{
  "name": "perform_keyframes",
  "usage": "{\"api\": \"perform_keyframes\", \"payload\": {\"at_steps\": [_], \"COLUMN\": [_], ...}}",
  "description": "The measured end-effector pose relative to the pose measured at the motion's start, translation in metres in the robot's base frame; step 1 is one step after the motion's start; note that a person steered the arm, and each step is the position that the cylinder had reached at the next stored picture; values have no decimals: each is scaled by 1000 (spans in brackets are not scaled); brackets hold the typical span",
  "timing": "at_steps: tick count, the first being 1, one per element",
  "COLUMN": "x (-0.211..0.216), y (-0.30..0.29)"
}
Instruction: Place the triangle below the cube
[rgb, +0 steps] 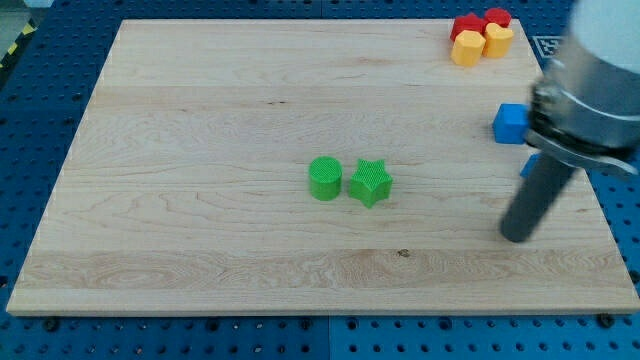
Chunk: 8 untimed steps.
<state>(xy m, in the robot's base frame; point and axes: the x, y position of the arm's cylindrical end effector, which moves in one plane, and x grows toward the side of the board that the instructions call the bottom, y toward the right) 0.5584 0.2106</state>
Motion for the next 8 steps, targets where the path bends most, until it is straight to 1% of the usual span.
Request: {"api": "perform_keyframes", "payload": {"at_steps": [1,2,3,5,6,8], "x": [1,-25,-65,-97,-85,-73], "y": [65,87,66,34,33,0]}}
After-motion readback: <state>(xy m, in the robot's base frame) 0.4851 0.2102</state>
